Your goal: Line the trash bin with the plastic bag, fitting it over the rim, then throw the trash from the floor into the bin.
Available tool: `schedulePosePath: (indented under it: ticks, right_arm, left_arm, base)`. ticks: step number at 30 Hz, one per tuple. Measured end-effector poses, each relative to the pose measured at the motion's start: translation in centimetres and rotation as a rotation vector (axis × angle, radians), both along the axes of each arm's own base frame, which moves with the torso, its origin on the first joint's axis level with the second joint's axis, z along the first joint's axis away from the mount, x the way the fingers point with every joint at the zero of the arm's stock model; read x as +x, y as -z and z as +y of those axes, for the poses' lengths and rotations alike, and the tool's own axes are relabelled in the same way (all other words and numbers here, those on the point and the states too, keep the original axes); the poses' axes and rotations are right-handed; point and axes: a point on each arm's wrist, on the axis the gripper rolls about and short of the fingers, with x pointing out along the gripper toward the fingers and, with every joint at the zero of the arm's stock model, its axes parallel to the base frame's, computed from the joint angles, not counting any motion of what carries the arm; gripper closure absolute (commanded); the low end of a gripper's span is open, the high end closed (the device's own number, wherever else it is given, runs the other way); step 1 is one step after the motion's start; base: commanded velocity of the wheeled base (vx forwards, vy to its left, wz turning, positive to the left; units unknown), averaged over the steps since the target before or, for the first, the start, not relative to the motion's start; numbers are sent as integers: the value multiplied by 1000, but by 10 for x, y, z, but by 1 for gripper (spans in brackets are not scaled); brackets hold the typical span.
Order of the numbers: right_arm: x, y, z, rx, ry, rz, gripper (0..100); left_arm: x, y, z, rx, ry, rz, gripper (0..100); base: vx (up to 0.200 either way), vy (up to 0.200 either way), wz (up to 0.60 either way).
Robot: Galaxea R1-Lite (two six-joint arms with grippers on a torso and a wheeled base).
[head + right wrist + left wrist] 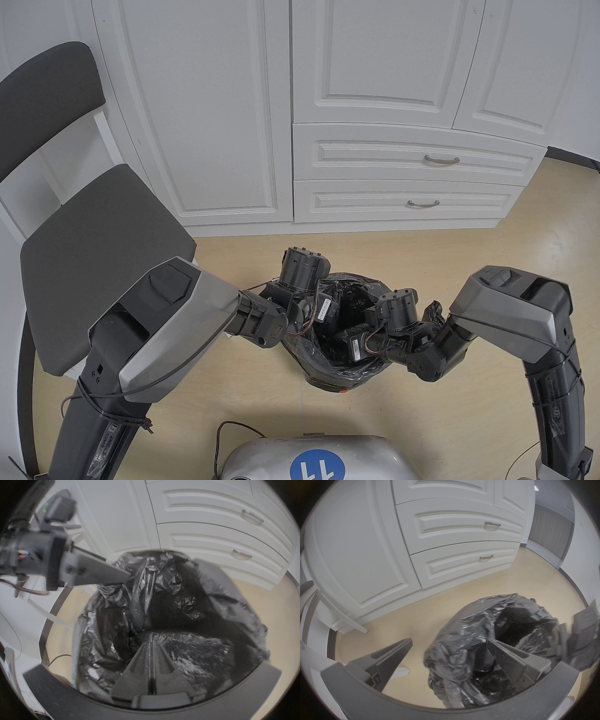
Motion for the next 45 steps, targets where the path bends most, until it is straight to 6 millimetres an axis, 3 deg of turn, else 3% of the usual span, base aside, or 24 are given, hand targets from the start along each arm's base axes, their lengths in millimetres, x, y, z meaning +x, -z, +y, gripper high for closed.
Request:
schedulePosePath:
  ticks: [5, 10, 20, 32, 45]
  right_arm:
    - [8, 23, 3, -27, 13, 61, 100]
    - [6, 31, 3, -90, 32, 144, 100]
    - [1, 1, 10, -78, 20, 101, 100]
    - [-27, -44, -10, -122, -44, 59, 100]
    - [-37, -63, -22, -153, -77, 23, 100]
  left_arm:
    - [-7, -3, -5, -2, 14, 4, 0]
    - [-12, -2, -11, 15, 38, 6, 0]
    - [-12, 7, -16, 107, 88, 10, 0]
    - [2, 17, -26, 236, 50, -14, 0]
    - [14, 47, -26, 307, 16, -3, 0]
  base:
    - [0, 0, 0]
    - [0, 0, 0]
    - [0, 0, 0]
    - [0, 0, 0]
    - [0, 0, 0]
